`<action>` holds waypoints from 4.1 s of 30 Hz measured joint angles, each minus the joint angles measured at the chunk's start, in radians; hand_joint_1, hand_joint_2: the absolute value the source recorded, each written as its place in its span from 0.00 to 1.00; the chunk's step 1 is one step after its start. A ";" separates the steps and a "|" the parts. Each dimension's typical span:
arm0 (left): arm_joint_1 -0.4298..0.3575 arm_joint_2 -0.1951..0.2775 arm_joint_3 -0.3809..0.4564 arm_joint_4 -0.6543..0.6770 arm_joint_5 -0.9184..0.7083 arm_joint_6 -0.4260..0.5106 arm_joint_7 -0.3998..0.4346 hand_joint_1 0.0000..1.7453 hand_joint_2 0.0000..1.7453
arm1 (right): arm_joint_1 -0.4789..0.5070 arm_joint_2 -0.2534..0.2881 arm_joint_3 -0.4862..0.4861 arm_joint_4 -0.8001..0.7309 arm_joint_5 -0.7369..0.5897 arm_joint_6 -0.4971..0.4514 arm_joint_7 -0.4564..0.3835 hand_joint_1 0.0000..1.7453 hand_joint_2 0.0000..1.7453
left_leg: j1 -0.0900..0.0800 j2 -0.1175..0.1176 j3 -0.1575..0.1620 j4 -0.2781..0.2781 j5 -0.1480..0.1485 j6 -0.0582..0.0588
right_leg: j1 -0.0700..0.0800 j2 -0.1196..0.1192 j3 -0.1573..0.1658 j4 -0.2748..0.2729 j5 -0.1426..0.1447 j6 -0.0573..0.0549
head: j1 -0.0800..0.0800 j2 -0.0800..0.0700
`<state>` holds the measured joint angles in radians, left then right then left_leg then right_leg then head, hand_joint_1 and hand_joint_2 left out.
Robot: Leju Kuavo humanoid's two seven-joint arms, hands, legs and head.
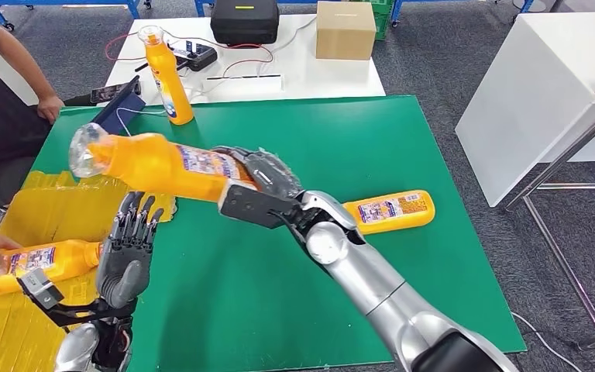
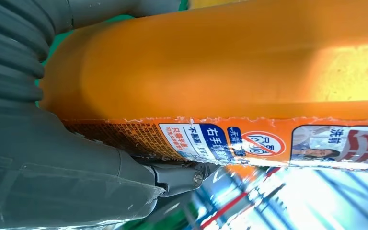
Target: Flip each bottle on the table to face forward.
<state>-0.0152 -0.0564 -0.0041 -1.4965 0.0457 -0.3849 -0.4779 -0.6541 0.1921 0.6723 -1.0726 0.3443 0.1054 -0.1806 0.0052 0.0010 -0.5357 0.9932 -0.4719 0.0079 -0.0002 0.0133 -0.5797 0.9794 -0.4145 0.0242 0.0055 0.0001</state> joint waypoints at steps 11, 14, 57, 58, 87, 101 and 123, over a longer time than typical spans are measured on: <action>-0.046 -0.017 -0.058 0.003 -0.034 0.048 -0.022 0.00 1.00 | -0.028 0.140 0.152 0.179 -0.049 -0.010 0.000 1.00 1.00 | 0.000 0.000 -0.001 0.000 0.000 0.000 | 0.000 0.000 -0.001 0.000 0.000 0.000 | 0.000 0.000; -0.046 -0.017 -0.057 0.013 -0.034 0.051 -0.022 0.00 1.00 | -0.046 0.144 0.196 0.213 -0.107 -0.011 0.022 1.00 1.00 | -0.001 0.000 -0.001 0.000 0.000 0.000 | 0.000 0.000 -0.001 0.000 0.000 0.000 | 0.000 0.000; -0.014 -0.016 -0.003 0.124 0.020 0.051 -0.030 1.00 1.00 | -0.137 0.146 0.553 0.399 -0.268 -0.079 0.052 0.10 1.00 | -0.001 0.003 -0.003 0.000 0.000 0.000 | 0.000 0.003 -0.007 0.000 0.000 0.000 | 0.000 0.000; -0.015 -0.016 -0.002 0.124 0.017 0.052 -0.034 1.00 1.00 | -0.134 0.146 0.553 0.401 -0.263 -0.090 0.047 0.00 0.75 | -0.001 0.003 -0.003 0.000 0.000 0.000 | 0.000 0.003 -0.007 0.000 0.000 0.000 | 0.000 0.000; -0.067 0.103 0.294 0.228 -1.098 0.997 -0.017 1.00 1.00 | 0.023 -0.199 0.062 0.132 0.087 -0.067 -0.002 0.00 0.50 | -0.001 -0.002 -0.005 0.000 0.000 0.000 | -0.001 -0.001 -0.005 0.000 0.001 0.001 | 0.000 0.000; -0.110 0.232 0.269 0.536 -1.537 1.030 0.221 1.00 1.00 | -0.099 -0.559 -0.040 -0.056 -0.022 0.277 0.052 0.00 1.00 | -0.004 -0.009 -0.005 0.001 0.002 0.003 | -0.003 -0.010 -0.003 0.000 0.001 0.001 | 0.000 0.000; -0.209 0.298 0.142 0.657 -1.162 0.829 -0.037 0.00 0.00 | -0.274 -0.953 0.235 -0.092 -0.257 0.457 0.092 0.00 1.00 | -0.007 -0.021 0.001 0.000 0.008 0.005 | -0.005 -0.020 0.006 0.000 0.001 0.002 | -0.001 0.000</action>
<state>-0.2240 0.2413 0.1378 -0.8392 -1.1165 0.4445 -0.5150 -0.9282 -0.7607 0.9074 -1.1644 0.0869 0.5627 -0.0885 -0.0014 -0.0196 -0.5346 0.9936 -0.4642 0.0130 -0.0053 -0.0069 -0.5733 0.9798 -0.4130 0.0264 0.0048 0.0000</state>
